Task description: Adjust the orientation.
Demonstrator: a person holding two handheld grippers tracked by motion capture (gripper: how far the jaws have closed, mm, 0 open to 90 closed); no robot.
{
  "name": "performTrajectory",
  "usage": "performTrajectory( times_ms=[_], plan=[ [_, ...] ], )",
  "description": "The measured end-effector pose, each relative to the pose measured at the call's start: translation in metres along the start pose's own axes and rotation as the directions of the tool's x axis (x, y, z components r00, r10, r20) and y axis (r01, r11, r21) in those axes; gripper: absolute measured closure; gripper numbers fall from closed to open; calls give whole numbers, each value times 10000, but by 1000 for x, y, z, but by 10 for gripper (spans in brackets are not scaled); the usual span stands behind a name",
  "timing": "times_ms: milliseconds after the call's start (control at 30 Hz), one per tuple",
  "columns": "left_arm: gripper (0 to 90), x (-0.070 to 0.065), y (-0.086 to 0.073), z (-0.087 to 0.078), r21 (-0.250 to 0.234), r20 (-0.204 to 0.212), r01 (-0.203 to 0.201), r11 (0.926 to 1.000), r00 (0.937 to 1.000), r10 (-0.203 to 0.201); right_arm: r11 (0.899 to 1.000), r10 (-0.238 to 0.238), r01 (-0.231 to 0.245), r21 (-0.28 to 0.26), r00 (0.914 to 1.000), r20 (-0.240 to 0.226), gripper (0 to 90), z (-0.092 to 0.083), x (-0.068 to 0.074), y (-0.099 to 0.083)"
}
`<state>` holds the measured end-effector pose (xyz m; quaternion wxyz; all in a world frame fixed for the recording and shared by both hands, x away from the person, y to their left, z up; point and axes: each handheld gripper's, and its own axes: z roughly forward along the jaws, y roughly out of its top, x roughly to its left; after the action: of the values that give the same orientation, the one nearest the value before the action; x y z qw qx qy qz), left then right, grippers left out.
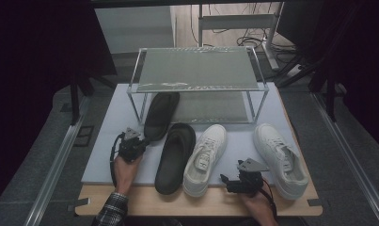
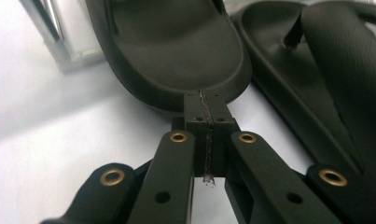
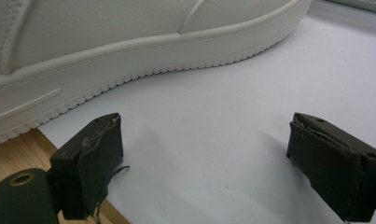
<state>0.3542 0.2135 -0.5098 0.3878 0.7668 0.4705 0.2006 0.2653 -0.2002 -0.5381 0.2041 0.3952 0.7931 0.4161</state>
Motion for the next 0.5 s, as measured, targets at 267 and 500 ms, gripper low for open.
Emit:
performTrajectory(
  times_ms=[267, 500],
  plan=[
    [895, -1, 12, 14, -20, -16, -2, 10000, 10000, 2, 10000, 7, -7, -8, 10000, -18, 105, 0, 0, 0],
    [895, -1, 22, 23, 97, -153, -86, 9999, 9998, 87, 10000, 10, -10, -9, 10000, -19, 105, 0, 0, 0]
  ],
)
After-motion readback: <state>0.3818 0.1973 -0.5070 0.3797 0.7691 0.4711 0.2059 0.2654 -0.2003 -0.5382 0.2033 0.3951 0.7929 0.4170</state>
